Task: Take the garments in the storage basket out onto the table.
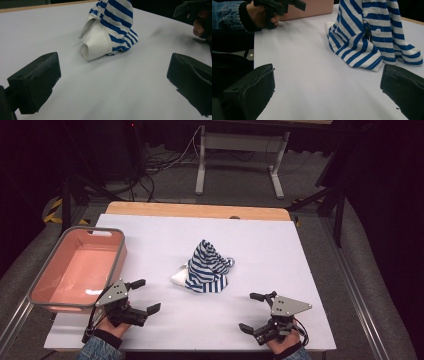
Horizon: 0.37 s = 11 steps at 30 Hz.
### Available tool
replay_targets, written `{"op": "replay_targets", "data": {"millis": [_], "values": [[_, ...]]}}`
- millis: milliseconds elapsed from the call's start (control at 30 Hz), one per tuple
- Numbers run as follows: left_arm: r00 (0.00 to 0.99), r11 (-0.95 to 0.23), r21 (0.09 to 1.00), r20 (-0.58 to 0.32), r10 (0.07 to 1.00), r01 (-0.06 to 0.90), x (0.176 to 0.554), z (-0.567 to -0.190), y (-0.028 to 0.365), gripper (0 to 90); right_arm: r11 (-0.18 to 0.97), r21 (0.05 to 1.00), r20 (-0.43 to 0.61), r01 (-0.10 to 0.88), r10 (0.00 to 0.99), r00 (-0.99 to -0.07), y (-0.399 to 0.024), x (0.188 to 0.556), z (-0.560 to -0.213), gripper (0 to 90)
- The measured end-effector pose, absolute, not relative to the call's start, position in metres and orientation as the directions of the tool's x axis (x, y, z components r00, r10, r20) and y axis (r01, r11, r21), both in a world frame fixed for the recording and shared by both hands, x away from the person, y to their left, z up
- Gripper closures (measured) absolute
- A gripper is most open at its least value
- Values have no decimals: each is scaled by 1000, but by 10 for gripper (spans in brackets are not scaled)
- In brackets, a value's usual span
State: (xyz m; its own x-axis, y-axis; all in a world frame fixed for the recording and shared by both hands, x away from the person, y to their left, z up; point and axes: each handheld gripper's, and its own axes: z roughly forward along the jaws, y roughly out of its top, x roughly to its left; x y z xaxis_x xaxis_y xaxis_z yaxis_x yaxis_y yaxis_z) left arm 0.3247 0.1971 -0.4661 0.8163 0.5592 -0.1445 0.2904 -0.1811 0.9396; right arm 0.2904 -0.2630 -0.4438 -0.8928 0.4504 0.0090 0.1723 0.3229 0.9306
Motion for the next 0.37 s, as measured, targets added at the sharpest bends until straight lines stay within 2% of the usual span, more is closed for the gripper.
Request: {"op": "replay_targets", "data": {"millis": [367], "values": [[804,-166,938,-158,574,303,325,-466,197,2,322,930,12,177,454,-891,-263,291,-444,1]]}}
